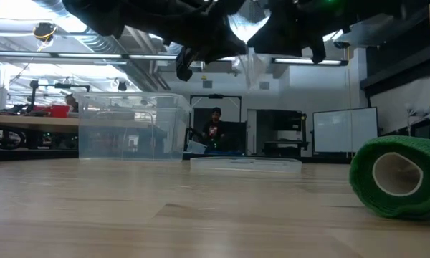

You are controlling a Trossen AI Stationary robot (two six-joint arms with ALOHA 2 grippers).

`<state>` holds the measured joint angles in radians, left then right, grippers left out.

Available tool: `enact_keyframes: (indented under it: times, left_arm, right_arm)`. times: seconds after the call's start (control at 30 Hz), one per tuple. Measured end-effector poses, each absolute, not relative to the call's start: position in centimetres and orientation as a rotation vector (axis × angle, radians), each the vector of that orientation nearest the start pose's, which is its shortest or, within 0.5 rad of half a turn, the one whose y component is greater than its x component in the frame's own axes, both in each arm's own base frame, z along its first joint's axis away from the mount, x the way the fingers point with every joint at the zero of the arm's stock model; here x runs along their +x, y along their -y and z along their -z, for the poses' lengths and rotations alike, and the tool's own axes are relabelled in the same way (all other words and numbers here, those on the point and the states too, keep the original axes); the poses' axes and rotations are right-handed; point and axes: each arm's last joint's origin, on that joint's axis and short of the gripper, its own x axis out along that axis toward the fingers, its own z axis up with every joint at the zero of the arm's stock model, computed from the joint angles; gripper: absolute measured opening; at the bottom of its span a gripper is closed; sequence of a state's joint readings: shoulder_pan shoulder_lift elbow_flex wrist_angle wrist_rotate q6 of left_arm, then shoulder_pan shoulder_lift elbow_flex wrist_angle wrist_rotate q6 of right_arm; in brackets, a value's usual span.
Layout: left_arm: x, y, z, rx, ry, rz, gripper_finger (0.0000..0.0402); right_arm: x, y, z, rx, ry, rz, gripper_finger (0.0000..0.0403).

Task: Roll bandage
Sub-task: Open the transparent zip bag

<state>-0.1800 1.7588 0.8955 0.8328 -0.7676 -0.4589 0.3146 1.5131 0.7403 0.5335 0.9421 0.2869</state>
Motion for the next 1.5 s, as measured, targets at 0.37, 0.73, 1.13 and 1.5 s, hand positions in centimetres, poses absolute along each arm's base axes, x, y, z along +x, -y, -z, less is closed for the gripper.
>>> enact_keyframes:
  times: [0.37,0.73,1.13,1.5]
  left_arm:
    - [35.9,4.7,-21.2,-0.416,0.114,-0.594,0.0000]
    - [36.0,3.6,-21.3,-0.453,0.140,-0.630,0.0000]
    - [36.0,3.2,-21.3,-0.559,0.180,-0.638,0.0000]
    - [36.1,2.0,-21.3,-0.567,0.192,-0.670,0.0000]
  right_arm:
    - [30.1,-6.1,-22.0,0.136,-0.119,0.588,0.0113]
    - [29.8,-7.6,-22.1,0.190,-0.103,0.525,0.0113]
    - [29.6,-8.2,-22.1,0.179,-0.099,0.534,0.0113]
    - [28.3,-10.9,-22.3,0.074,-0.089,0.593,0.0113]
